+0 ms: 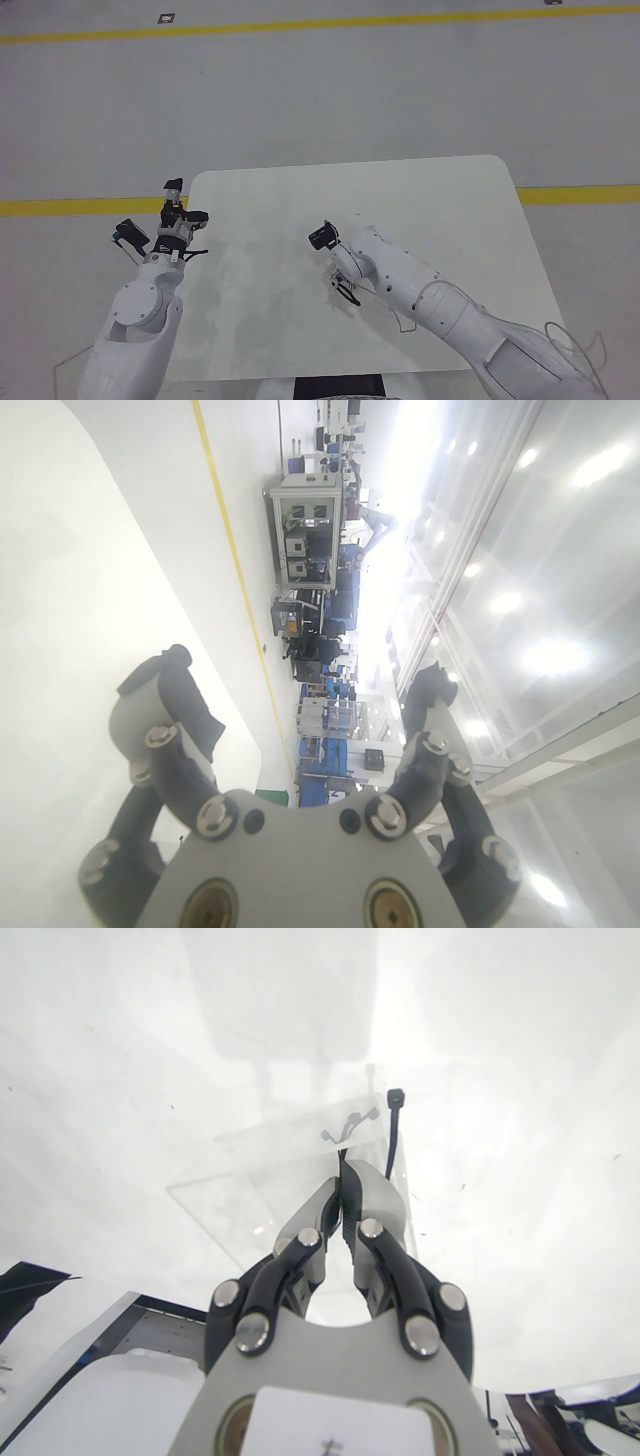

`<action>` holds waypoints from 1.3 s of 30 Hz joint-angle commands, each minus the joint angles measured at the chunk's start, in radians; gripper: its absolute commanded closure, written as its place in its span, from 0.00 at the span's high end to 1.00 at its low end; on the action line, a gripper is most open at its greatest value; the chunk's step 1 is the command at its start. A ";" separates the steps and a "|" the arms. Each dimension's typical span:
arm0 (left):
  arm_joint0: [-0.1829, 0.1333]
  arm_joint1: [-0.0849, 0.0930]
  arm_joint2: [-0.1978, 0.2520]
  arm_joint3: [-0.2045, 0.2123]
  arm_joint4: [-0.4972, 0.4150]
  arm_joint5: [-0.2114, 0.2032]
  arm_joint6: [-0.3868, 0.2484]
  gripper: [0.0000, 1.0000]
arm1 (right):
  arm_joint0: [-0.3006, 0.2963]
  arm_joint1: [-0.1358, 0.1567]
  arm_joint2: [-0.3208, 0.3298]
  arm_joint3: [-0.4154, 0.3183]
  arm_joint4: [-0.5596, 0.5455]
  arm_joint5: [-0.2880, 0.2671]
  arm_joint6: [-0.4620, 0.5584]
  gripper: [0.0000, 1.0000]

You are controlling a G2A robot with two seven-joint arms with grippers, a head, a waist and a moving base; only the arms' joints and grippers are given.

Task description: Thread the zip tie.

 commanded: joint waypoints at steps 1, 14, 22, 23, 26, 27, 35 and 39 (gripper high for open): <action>0.000 0.000 0.000 0.000 0.000 0.000 0.000 1.00 | -0.001 -0.001 0.004 -0.001 -0.002 -0.002 0.000 0.00; 0.000 0.000 0.000 0.000 0.000 0.000 0.000 1.00 | -0.020 0.006 0.060 -0.060 -0.007 -0.034 0.028 0.00; 0.000 0.000 0.000 0.000 0.000 0.000 0.000 1.00 | -0.043 0.011 0.087 -0.062 0.004 -0.060 0.028 0.00; 0.000 0.000 0.000 0.000 0.000 0.000 0.000 1.00 | -0.045 0.011 0.087 -0.058 0.004 -0.063 0.028 0.00; 0.000 0.000 0.000 0.000 0.000 0.000 0.000 1.00 | -0.047 0.008 0.084 -0.047 0.006 -0.068 0.028 0.05; 0.000 0.000 0.000 0.000 0.000 0.000 0.000 1.00 | -0.047 0.007 0.083 -0.044 0.007 -0.069 0.028 0.04; 0.000 0.000 0.000 0.000 0.000 0.000 0.000 1.00 | -0.045 -0.001 0.078 -0.040 0.008 -0.069 0.028 0.04; 0.000 0.000 0.000 0.000 0.000 0.000 0.000 1.00 | -0.046 -0.002 0.078 -0.047 0.005 -0.068 0.028 0.05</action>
